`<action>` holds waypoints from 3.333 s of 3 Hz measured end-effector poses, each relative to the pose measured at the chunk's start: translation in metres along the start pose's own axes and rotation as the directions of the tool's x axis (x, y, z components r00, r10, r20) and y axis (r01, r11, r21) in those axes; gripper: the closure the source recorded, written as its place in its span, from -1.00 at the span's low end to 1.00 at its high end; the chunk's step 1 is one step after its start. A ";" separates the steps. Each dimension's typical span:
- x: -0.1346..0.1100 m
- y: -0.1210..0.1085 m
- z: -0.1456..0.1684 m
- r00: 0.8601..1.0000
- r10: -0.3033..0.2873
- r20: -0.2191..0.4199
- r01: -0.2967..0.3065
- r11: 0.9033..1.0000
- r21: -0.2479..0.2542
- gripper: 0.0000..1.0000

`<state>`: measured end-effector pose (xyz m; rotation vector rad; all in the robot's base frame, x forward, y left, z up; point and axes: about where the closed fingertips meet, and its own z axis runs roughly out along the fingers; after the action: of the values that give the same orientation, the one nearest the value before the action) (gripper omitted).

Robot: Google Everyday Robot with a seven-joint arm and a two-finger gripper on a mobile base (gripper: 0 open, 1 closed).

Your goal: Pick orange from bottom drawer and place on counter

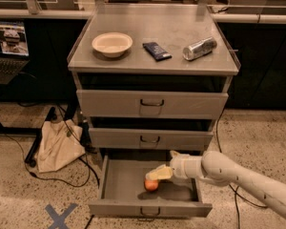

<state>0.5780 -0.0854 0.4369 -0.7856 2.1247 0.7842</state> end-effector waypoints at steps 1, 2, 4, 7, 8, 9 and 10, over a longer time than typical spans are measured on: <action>0.021 -0.011 0.023 0.999 0.047 -0.004 -0.047 0.998 -0.032 -1.00; 0.023 -0.013 0.025 0.999 0.052 -0.002 -0.052 0.998 -0.032 -1.00; 0.050 -0.022 0.050 0.997 0.074 -0.011 -0.074 0.997 0.033 -1.00; 0.095 -0.065 0.098 0.980 0.195 0.027 -0.196 0.977 0.084 -1.00; 0.103 -0.066 0.107 0.983 0.185 -0.003 -0.183 0.977 0.111 -1.00; 0.119 -0.075 0.123 0.981 0.193 -0.016 -0.189 0.972 0.139 -1.00; 0.151 -0.087 0.136 0.976 0.209 -0.066 -0.195 0.965 0.178 -1.00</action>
Offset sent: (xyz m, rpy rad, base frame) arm 0.0053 0.0035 -0.0268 0.0304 0.0369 0.0014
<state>0.6149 -0.0838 0.2188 -0.5251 2.3387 0.6709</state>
